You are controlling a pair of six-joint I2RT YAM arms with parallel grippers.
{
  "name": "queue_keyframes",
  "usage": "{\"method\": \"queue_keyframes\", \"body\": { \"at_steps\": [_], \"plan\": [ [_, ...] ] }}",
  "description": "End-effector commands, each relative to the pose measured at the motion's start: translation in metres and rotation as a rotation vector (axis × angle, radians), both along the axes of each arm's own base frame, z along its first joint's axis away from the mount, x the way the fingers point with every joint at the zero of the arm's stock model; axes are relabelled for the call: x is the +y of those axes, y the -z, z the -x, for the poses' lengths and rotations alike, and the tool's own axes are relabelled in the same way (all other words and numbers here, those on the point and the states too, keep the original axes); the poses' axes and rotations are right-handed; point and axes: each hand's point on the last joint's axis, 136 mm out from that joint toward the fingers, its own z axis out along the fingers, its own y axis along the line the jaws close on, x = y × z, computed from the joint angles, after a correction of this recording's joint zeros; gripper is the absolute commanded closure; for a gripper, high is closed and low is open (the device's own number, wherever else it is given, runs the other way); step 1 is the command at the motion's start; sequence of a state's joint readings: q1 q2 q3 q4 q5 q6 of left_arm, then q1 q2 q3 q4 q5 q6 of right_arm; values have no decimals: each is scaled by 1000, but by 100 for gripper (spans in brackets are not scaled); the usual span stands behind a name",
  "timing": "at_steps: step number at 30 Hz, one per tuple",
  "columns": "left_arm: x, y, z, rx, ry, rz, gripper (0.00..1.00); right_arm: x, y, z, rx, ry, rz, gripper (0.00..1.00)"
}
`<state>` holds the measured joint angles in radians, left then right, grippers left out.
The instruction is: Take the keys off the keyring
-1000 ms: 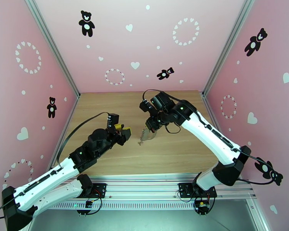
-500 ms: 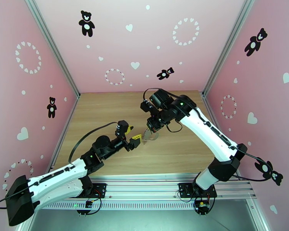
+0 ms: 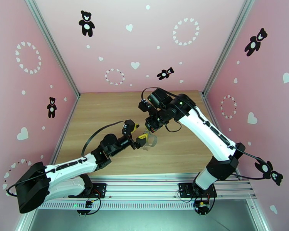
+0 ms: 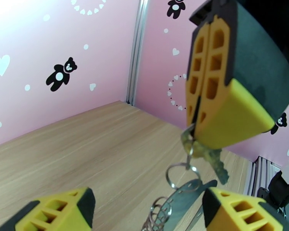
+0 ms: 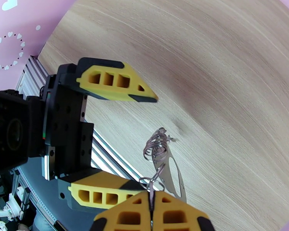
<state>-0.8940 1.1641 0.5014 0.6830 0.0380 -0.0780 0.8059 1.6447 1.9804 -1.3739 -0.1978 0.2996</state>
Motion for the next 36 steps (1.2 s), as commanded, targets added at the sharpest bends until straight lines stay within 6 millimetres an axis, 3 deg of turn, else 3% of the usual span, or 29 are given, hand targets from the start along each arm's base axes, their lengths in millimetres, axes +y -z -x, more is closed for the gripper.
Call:
{"method": "queue_keyframes", "body": {
  "at_steps": [1,16,28,36],
  "plan": [
    [-4,-22,-1,-62,2,51,21,2,-7,4,8,-3,-13,100],
    [10,-13,-12,-65,-99,19,38,1,-5,2,-5,2,0,100],
    [21,-21,-12,-89,-144,20,54,-2,-10,2,-26,1,-7,100],
    [24,-20,-10,-93,-143,4,63,7,-19,-1,-43,-3,-56,100]
  ]
}}
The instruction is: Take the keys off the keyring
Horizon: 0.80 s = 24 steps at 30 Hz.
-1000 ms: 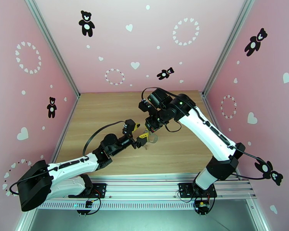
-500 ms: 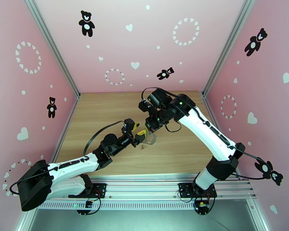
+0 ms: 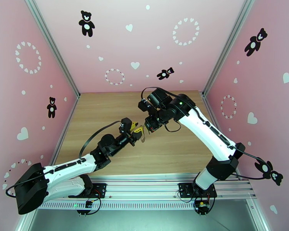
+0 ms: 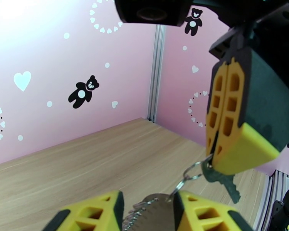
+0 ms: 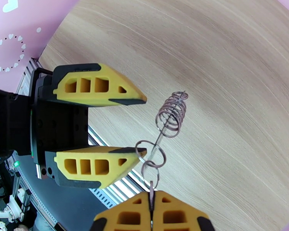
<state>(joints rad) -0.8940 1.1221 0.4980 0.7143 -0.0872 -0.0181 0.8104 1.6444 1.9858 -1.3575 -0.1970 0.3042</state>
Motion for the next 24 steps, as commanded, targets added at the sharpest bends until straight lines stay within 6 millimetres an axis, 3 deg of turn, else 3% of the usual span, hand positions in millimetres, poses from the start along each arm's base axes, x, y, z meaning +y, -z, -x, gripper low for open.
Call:
{"method": "queue_keyframes", "body": {
  "at_steps": [1,13,24],
  "plan": [
    [6,2,2,-8,-19,-19,64,4,-16,0,-33,-4,-42,100],
    [3,4,22,-19,81,-56,70,7,-15,2,-13,-9,-38,100],
    [-9,1,39,-12,199,-79,49,10,-15,6,4,-16,-41,100]
  ]
}}
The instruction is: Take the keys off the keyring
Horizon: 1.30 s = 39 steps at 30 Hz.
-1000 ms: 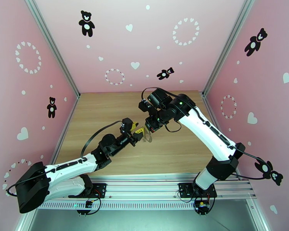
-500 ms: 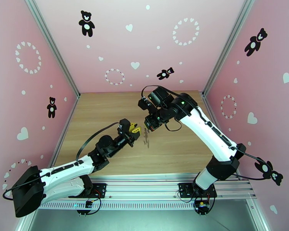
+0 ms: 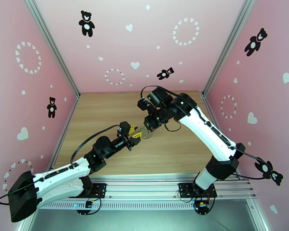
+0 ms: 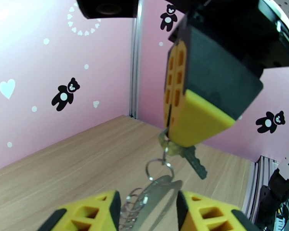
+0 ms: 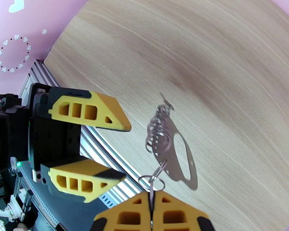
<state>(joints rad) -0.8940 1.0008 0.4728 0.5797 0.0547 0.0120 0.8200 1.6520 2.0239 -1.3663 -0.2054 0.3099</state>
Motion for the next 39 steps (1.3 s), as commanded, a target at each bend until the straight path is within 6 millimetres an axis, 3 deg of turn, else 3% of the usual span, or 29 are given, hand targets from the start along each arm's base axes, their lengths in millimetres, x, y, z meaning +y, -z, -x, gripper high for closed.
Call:
{"method": "queue_keyframes", "body": {
  "at_steps": [1,15,20,39],
  "plan": [
    [-10,0,7,-5,62,-28,48,6,-6,4,9,-8,-19,100],
    [-24,-3,-4,2,60,5,39,6,0,7,16,-15,-3,100],
    [-15,-8,-19,-9,-44,36,38,10,1,7,23,-22,-11,100],
    [-1,-4,-26,-54,-127,20,52,5,-2,5,5,3,-5,100]
  ]
}}
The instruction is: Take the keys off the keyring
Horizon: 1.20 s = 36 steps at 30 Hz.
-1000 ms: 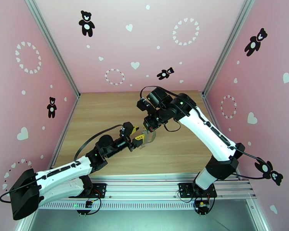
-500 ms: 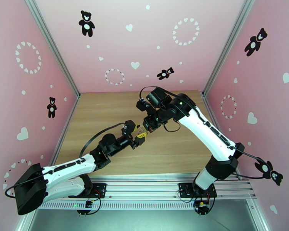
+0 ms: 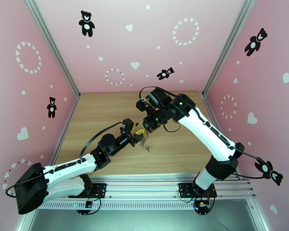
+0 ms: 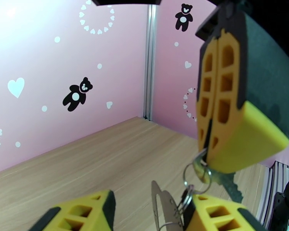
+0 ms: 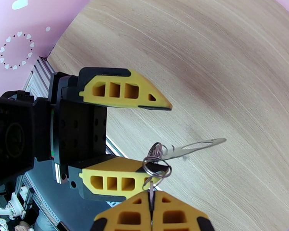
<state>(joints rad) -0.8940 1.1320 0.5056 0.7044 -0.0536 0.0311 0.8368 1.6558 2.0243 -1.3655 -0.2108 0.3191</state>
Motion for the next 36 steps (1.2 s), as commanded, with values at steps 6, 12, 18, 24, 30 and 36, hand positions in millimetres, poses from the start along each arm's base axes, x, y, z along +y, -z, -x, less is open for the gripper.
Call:
{"method": "queue_keyframes", "body": {
  "at_steps": [6,12,18,24,30,36],
  "plan": [
    [1,-1,6,-30,11,-6,58,2,-2,-2,2,29,-6,100],
    [-1,2,9,-38,33,-1,49,6,-4,-1,17,40,-31,100],
    [-12,-3,20,-85,36,16,36,7,-2,-1,26,55,-37,100],
    [-15,-11,9,-78,-22,85,34,7,-2,0,30,63,-51,100],
    [-10,-15,-2,-78,-88,110,40,4,-3,1,19,69,-49,100],
    [-12,-14,2,-87,-66,91,52,0,-4,0,3,77,-44,100]
  ]
}}
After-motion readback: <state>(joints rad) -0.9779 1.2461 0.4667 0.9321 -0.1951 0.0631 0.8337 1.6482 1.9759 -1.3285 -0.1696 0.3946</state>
